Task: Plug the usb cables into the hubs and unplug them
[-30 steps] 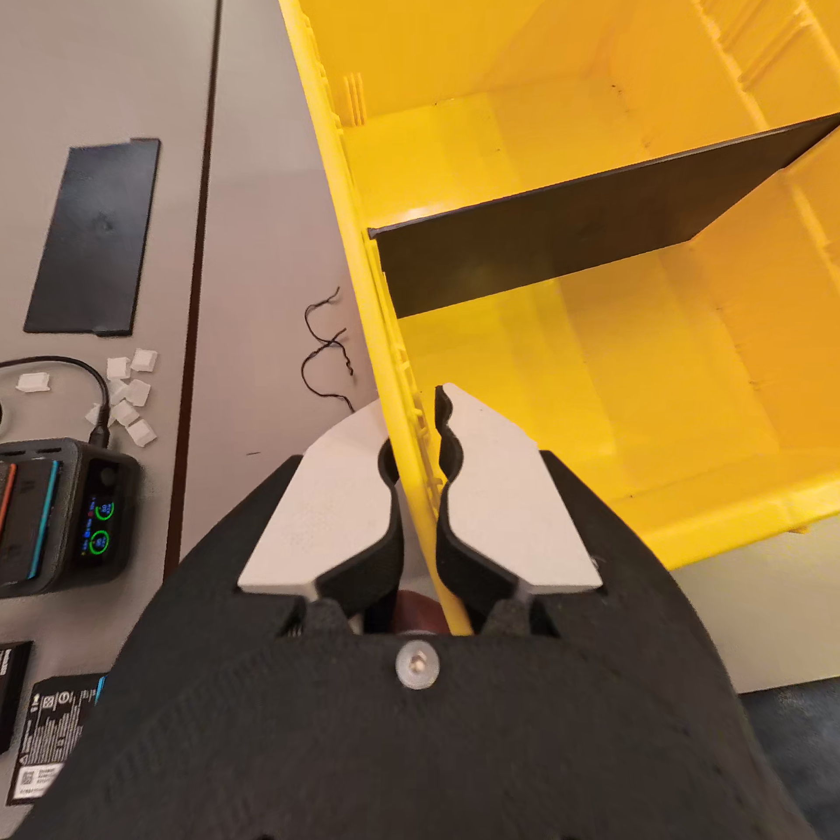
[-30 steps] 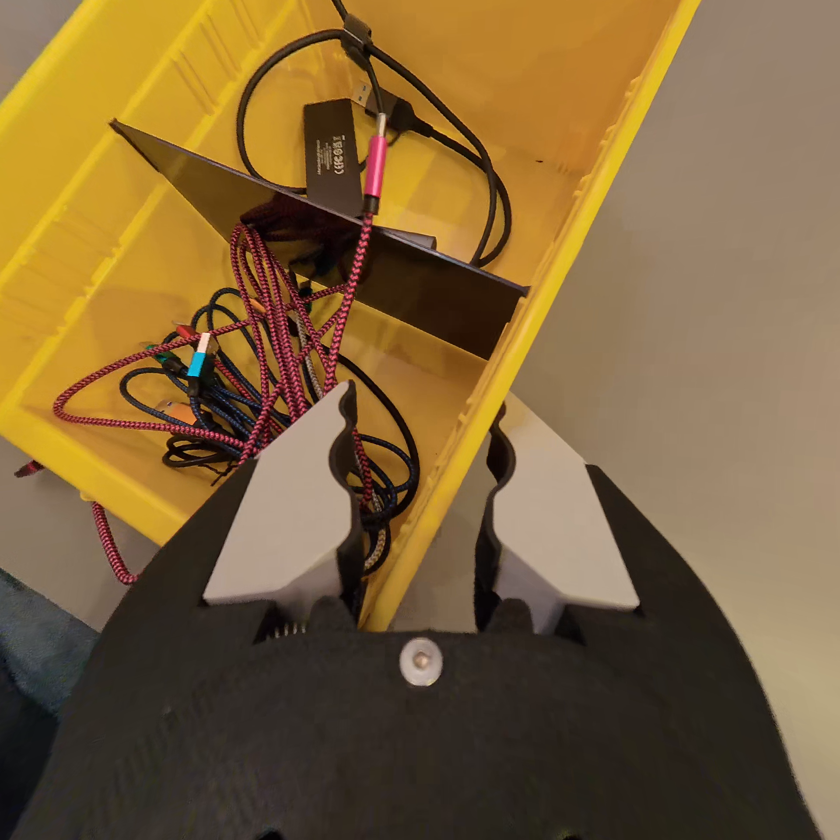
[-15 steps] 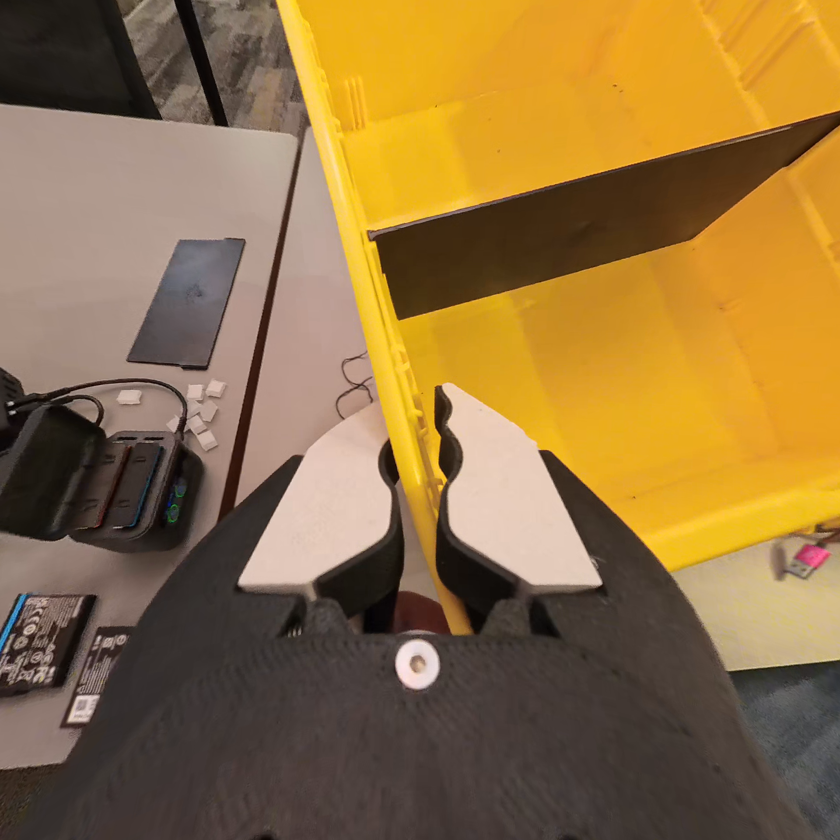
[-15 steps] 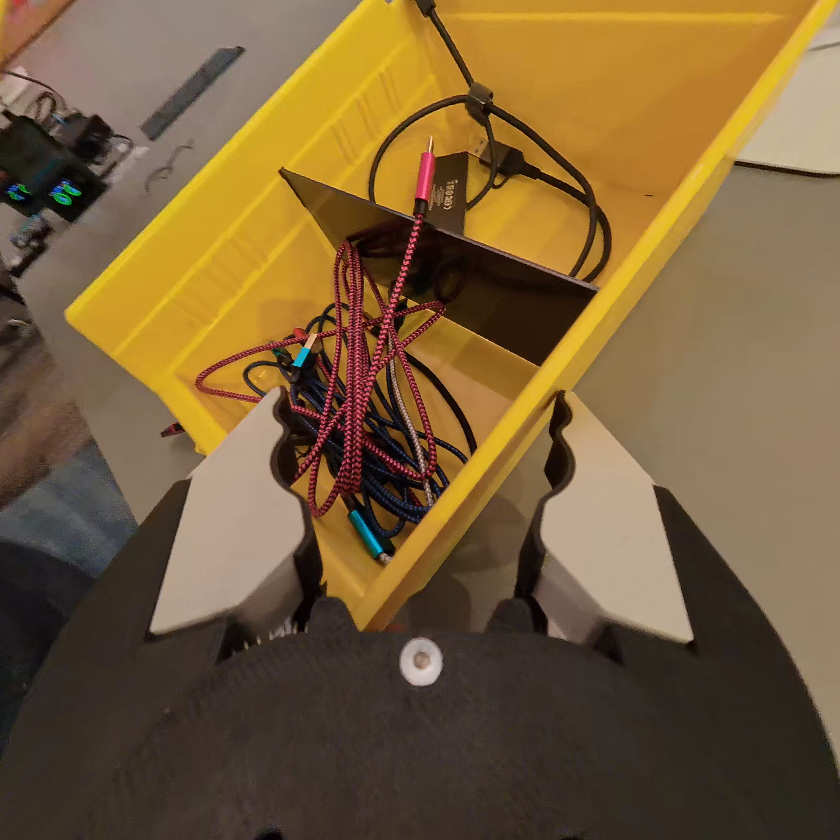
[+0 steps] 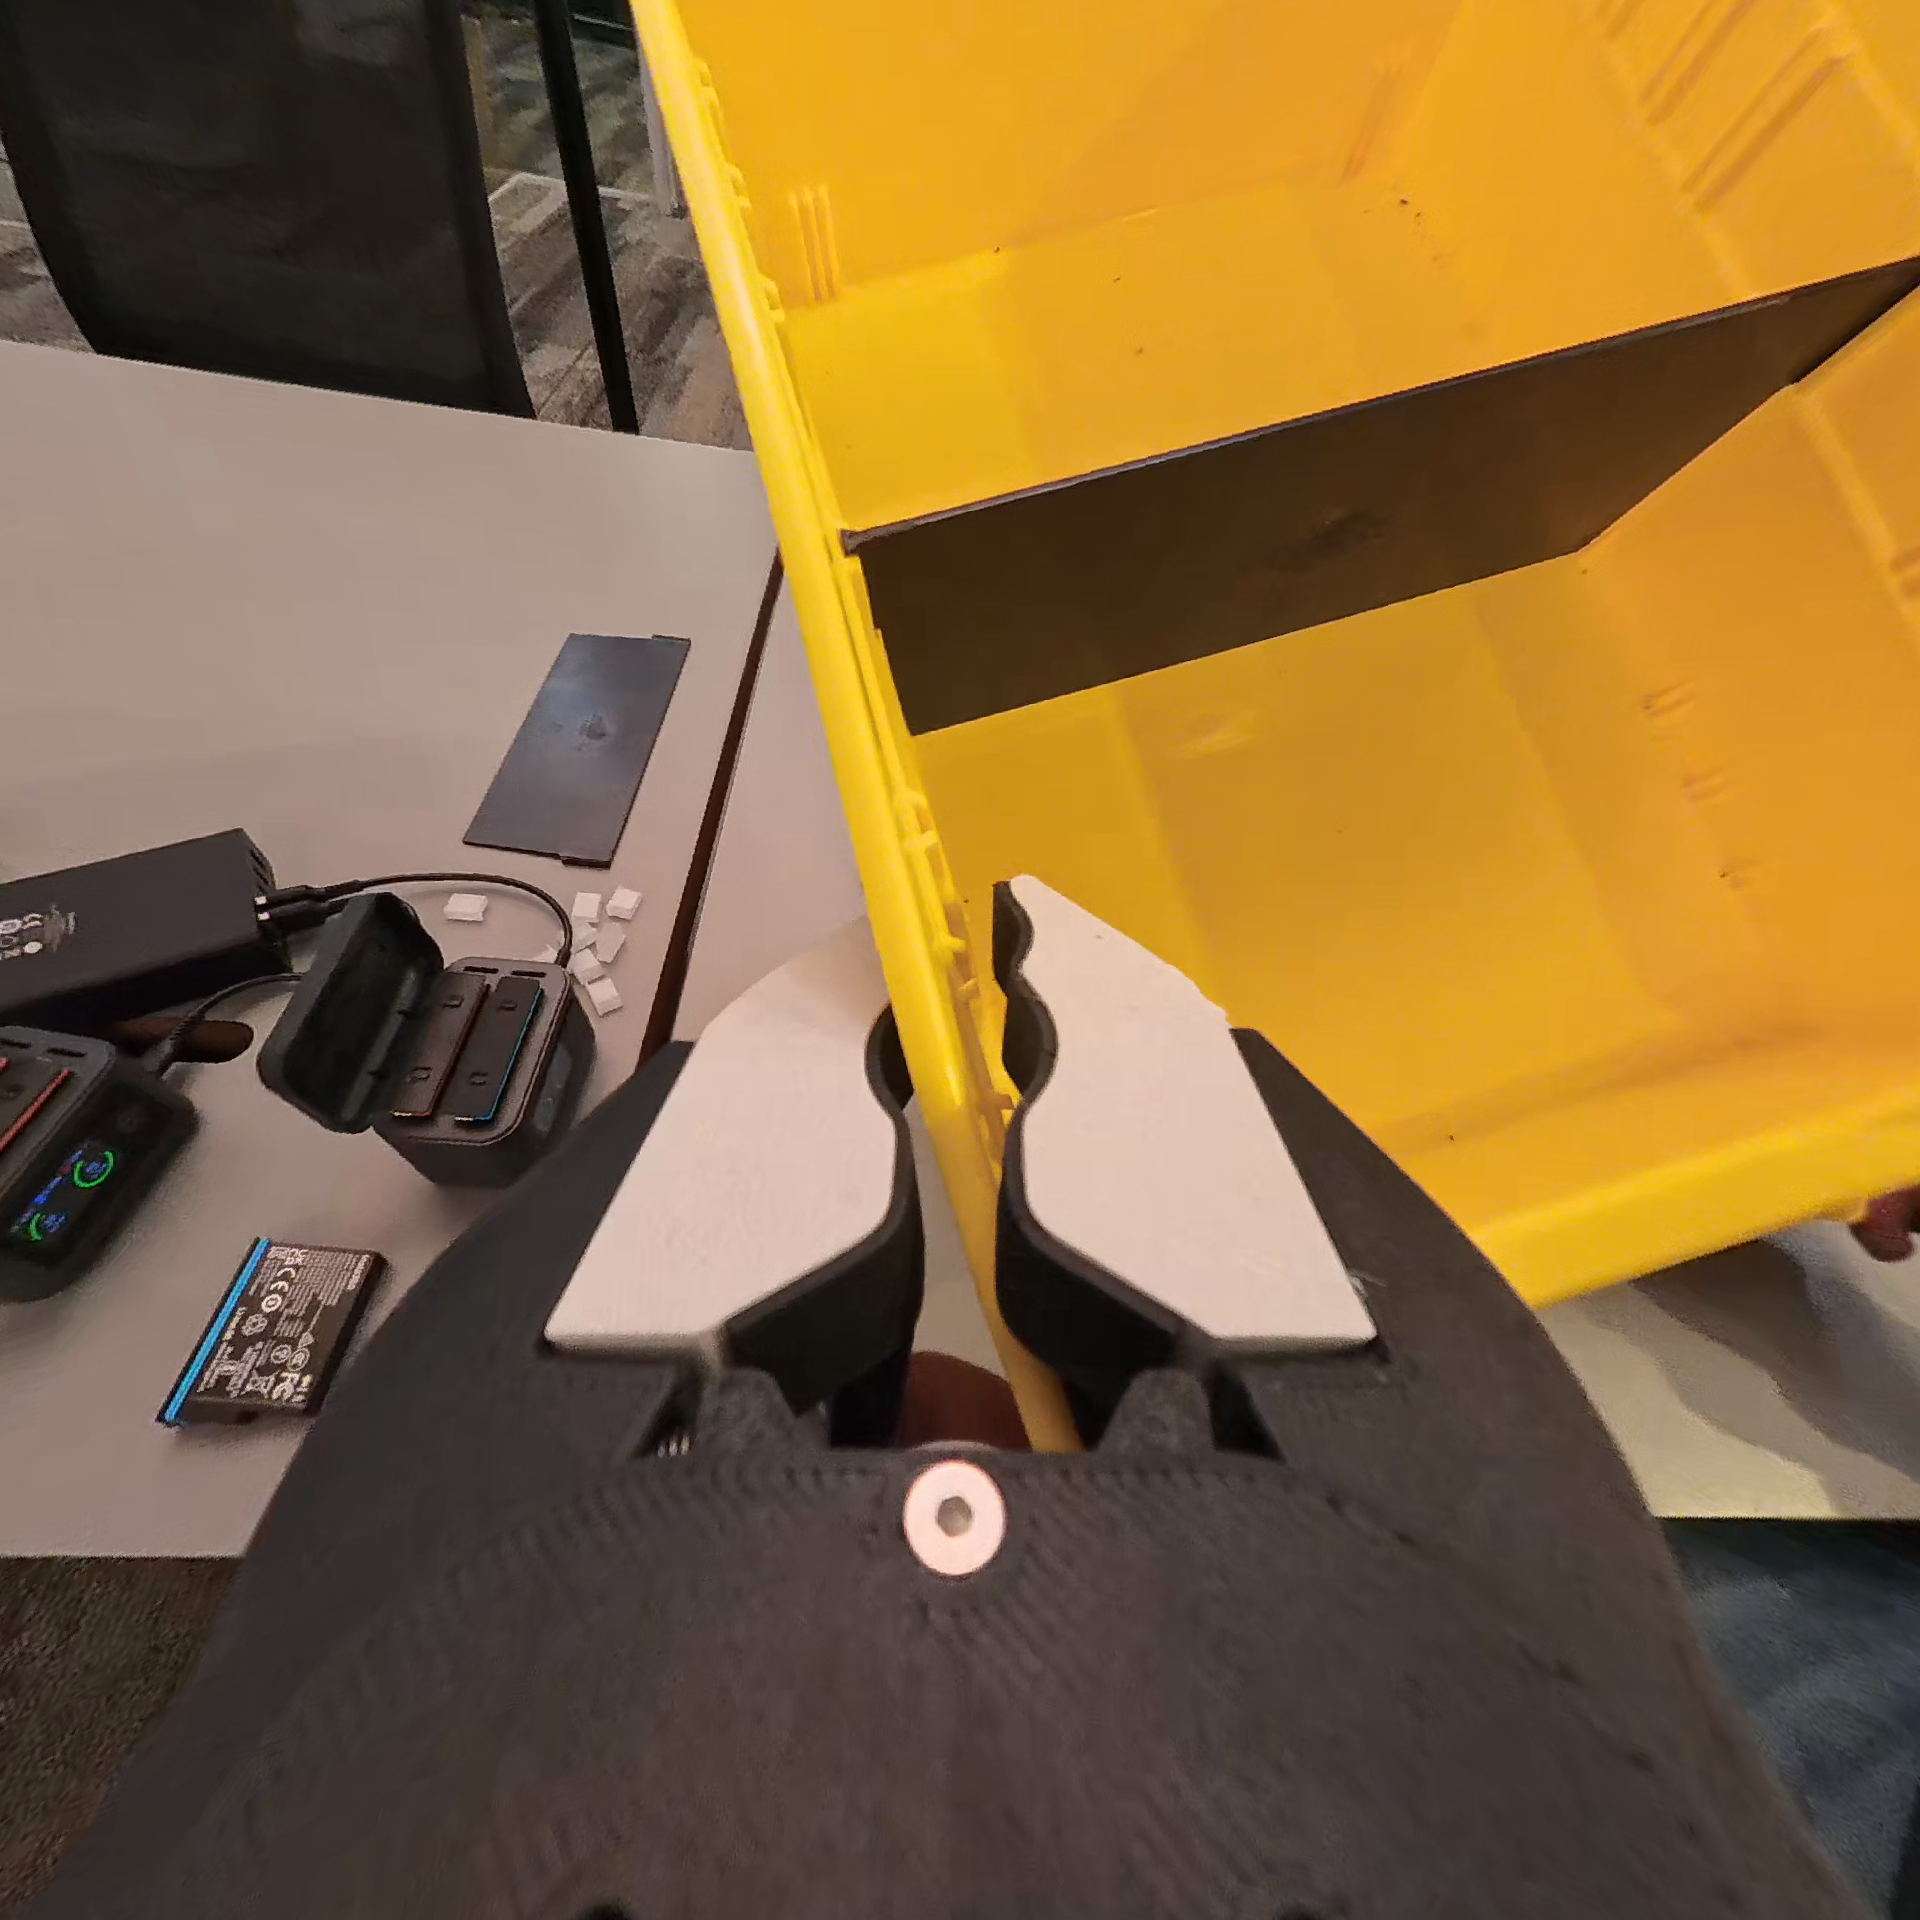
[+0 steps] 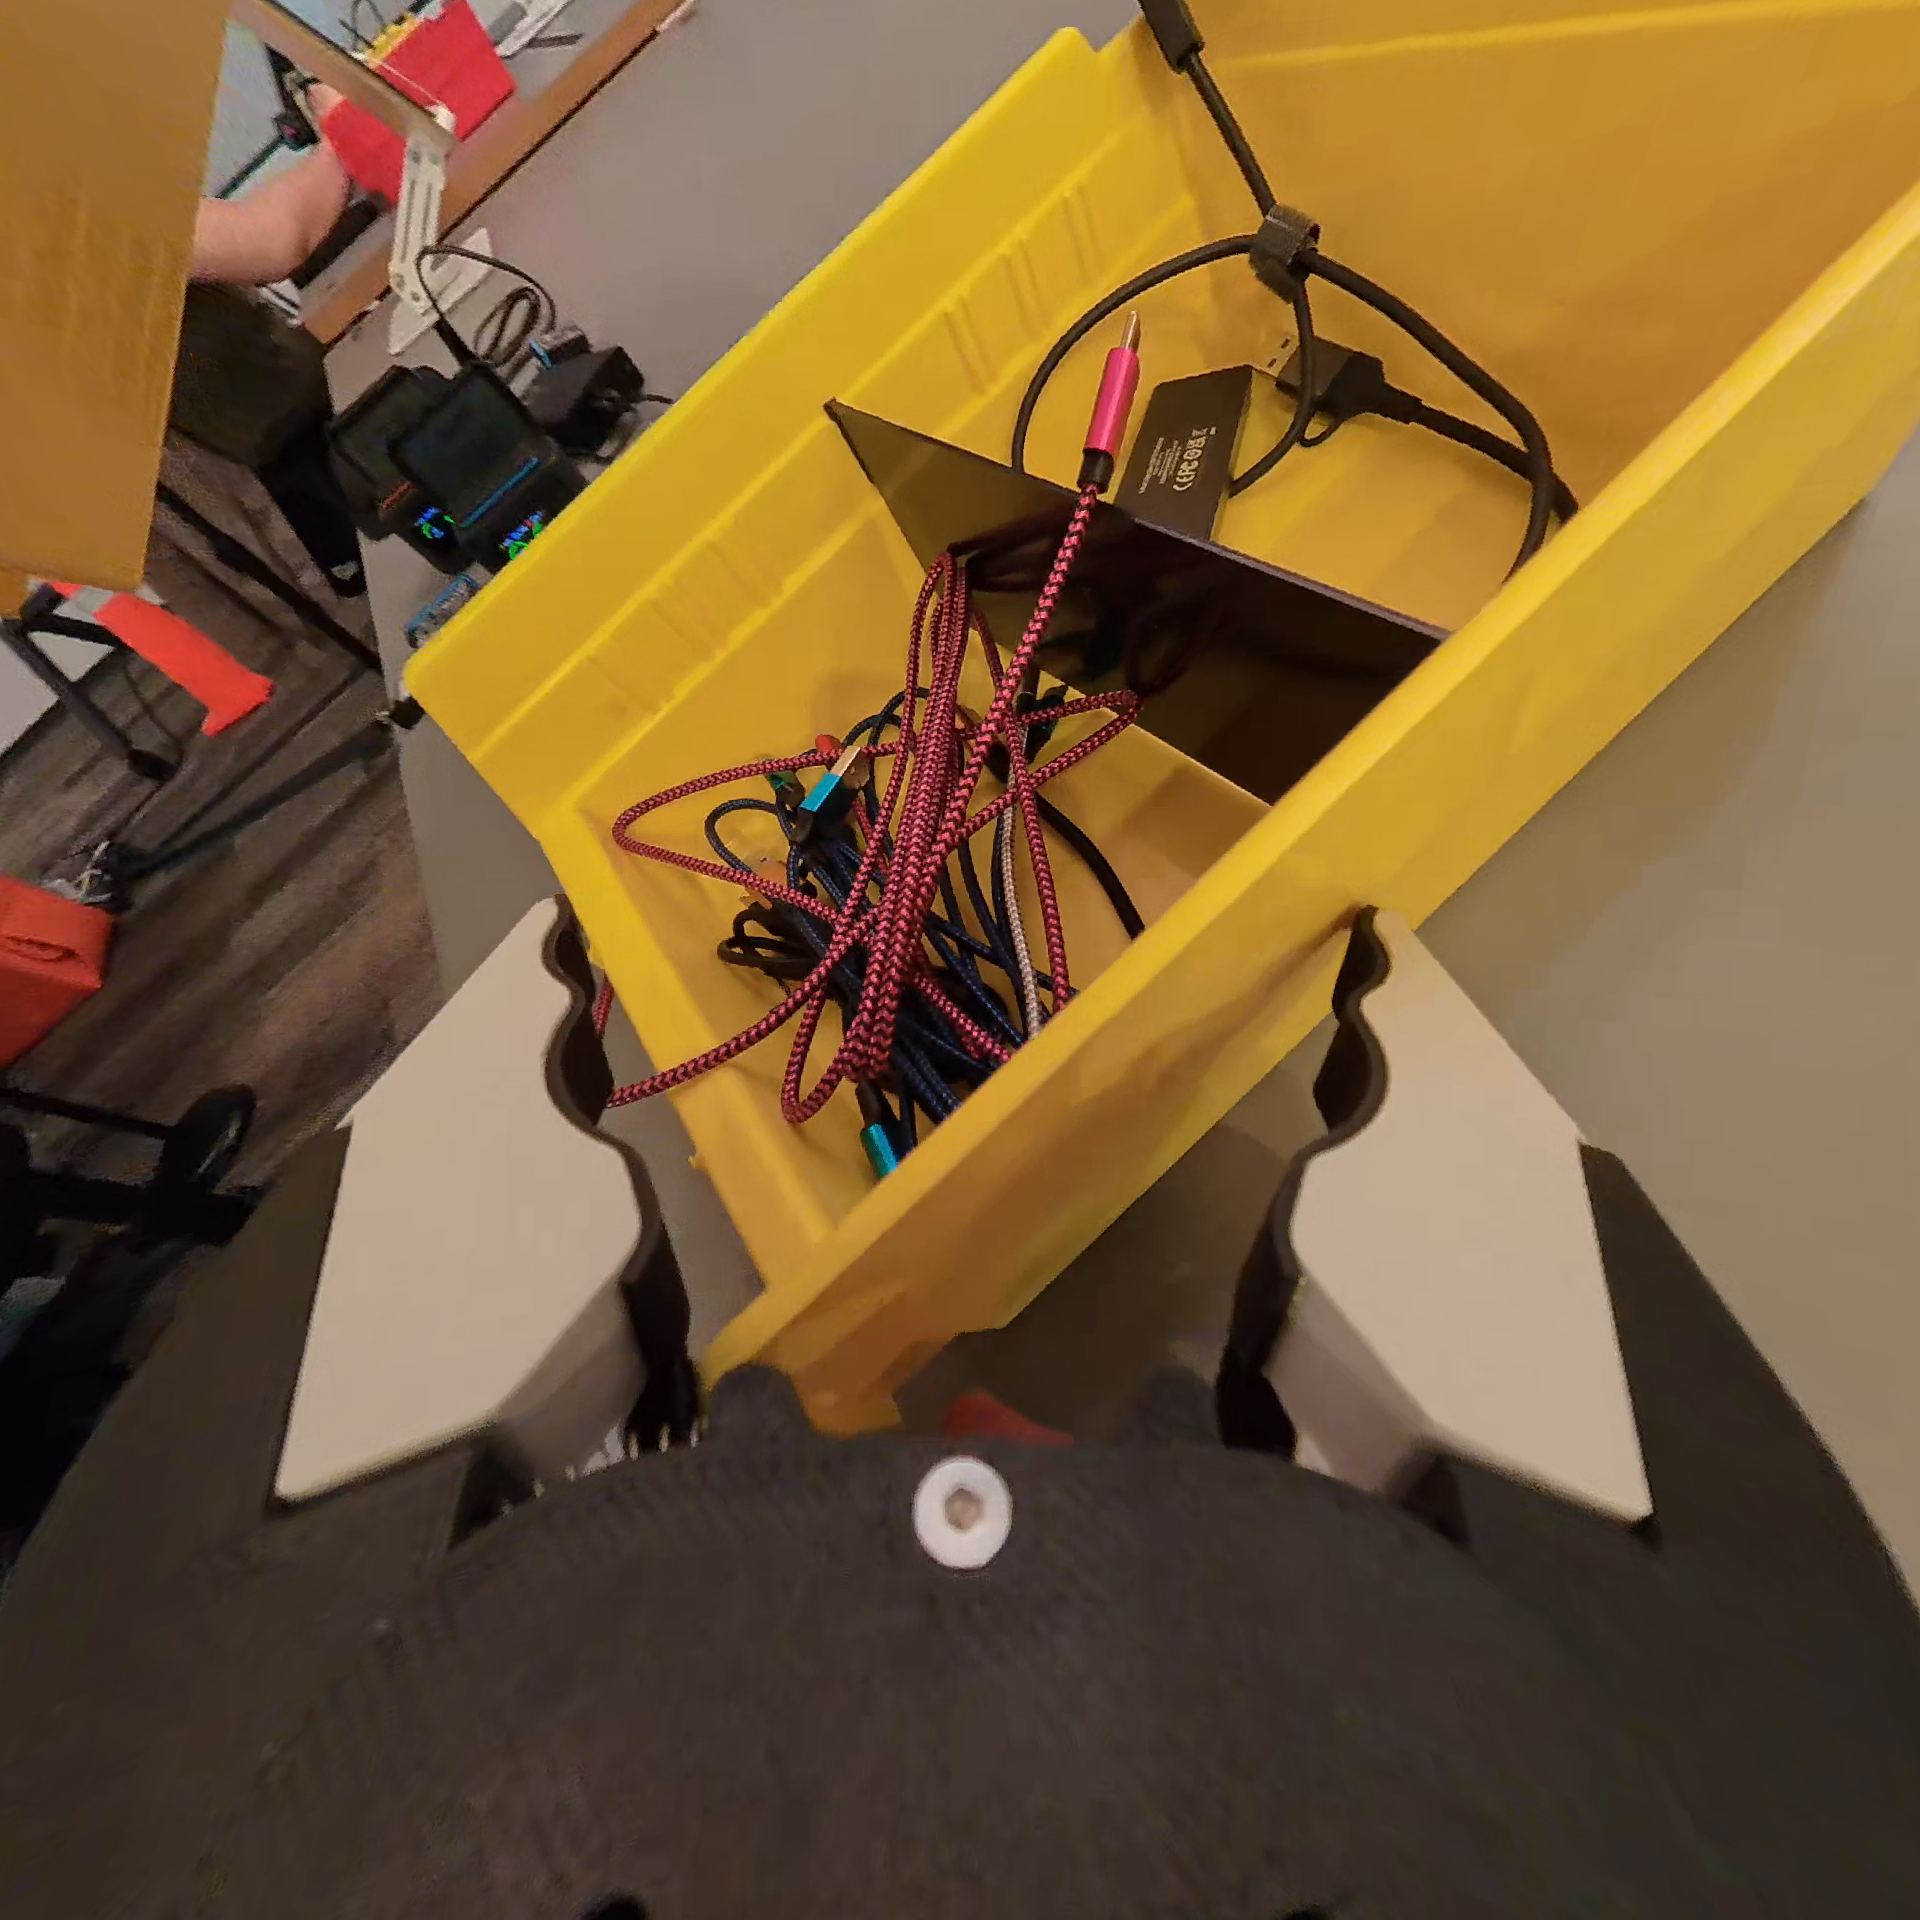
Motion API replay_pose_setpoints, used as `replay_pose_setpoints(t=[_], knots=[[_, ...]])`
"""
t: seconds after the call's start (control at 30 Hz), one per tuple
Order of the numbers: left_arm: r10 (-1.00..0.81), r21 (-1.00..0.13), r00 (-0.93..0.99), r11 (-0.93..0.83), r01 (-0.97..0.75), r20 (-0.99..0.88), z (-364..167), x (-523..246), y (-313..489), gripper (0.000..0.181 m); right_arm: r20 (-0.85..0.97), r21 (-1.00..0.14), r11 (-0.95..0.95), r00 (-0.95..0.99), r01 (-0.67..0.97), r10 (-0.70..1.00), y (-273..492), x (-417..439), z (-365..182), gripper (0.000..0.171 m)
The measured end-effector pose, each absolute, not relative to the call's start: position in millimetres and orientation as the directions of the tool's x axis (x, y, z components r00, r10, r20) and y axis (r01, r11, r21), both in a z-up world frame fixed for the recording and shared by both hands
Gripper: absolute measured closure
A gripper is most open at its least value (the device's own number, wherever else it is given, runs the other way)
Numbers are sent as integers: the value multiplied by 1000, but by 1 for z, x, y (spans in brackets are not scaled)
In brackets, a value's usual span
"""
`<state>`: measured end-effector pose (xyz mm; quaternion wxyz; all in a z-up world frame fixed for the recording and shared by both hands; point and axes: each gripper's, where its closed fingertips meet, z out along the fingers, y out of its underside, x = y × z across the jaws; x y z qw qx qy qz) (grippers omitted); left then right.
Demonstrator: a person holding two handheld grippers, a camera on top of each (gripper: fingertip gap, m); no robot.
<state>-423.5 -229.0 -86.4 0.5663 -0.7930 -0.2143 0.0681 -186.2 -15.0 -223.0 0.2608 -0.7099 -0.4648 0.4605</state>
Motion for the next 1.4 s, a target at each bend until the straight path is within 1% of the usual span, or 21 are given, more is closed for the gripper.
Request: replay_pose_setpoints(t=[0.17, 0.23, 0.33, 0.43, 0.6, 0.7, 0.8, 0.87, 0.9, 0.93, 0.97, 1.13, 1.27, 1.33, 1.4], knots=[[402, -934, 908, -265, 238, 117, -73, -416, -229, 171, -510, -775, -479, 39, 413, 859, -46, -233, -217, 28], [394, -937, 913, -266, 225, 108, -68, -411, -225, 171, -578, -747, -523, -11, 411, 816, -59, -239, -210, 32], [365, -942, 925, -262, 210, 104, -60, -399, -215, 171, -567, -768, -518, -24, 376, 823, -54, -228, -200, 33], [309, -942, 945, -269, 199, 111, -57, -376, -191, 172, -547, -802, -520, -12, 296, 837, -28, -195, -179, 35], [168, -934, 984, -338, 113, 58, -64, -317, -126, 172, -448, -884, -447, 26, 137, 894, 13, -104, -126, 44], [33, -923, 999, -381, 50, 40, -76, -267, -72, 171, -418, -906, -420, 48, 50, 907, 24, -47, -93, 49], [-109, -899, 992, -437, 2, 55, -94, -208, -20, 171, -385, -921, -388, 102, 16, 917, 23, -2, -79, 48], [-193, -885, 980, -463, -45, 51, -107, -169, 10, 172, -386, -921, -390, 147, 3, 911, 23, 24, -79, 46], [-223, -875, 974, -479, -65, 49, -114, -153, 22, 173, -407, -913, -408, 164, -30, 899, 25, 38, -78, 51], [-251, -869, 964, -493, -47, 91, -120, -137, 33, 173, -424, -905, -421, 193, -59, 885, 30, 53, -79, 54], [-273, -860, 955, -508, -42, 115, -127, -123, 43, 173, -427, -904, -422, 217, -69, 878, 32, 68, -82, 51], [-341, -836, 937, -533, -127, 75, -161, -61, 78, 173, -468, -884, -447, 302, -139, 831, 41, 130, -95, 53], [-395, -808, 914, -568, -159, 98, -193, -11, 94, 173, -394, -906, -422, 431, -32, 812, 48, 150, -130, 57], [-403, -793, 910, -583, -176, 95, -205, 7, 99, 172, -339, -911, -410, 496, 37, 799, 53, 157, -148, 50], [-401, -781, 912, -596, -185, 89, -217, 22, 102, 172, -317, -906, -418, 543, 69, 778, 61, 167, -161, 51]])
